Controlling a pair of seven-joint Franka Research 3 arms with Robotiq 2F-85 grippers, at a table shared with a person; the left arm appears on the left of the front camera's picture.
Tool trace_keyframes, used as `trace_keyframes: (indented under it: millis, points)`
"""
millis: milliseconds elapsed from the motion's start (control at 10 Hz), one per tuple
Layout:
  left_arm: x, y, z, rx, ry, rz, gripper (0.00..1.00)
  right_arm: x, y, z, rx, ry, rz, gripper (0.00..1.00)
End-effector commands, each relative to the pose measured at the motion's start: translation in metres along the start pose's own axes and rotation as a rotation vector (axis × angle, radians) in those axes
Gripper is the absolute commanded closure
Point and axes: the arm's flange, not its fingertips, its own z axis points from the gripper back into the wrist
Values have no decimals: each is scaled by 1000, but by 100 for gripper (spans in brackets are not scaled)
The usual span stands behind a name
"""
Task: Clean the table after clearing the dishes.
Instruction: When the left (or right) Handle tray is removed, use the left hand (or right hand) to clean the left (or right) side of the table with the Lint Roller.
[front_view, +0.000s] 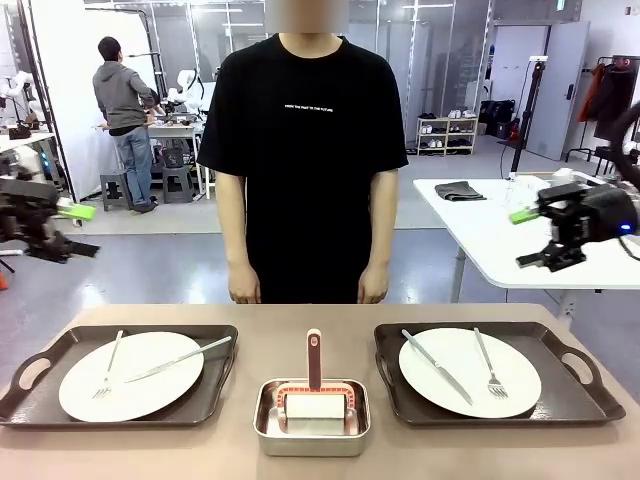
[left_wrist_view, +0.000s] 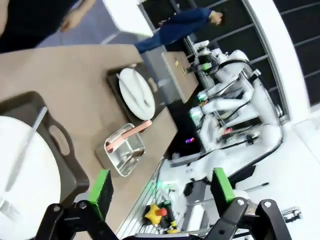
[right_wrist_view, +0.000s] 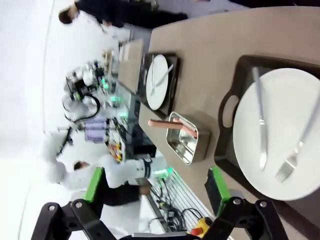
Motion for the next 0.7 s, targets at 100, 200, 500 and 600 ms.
trace_keyframes:
  millis: [100,200,500,600]
  points:
    - [-38,6,80,-113,-99,101,0,-20,-32,69,51,-70,-68,0]
    - [-51,7,106,-88,-123,96,0,-30,-44,97,75,-122,-94,0]
    - [-96,10,153,18,-156,172,0,-60,-76,154,89,-229,-150,0]
    - [-103,6,163,50,-173,183,0,-67,-81,164,89,-258,-165,0]
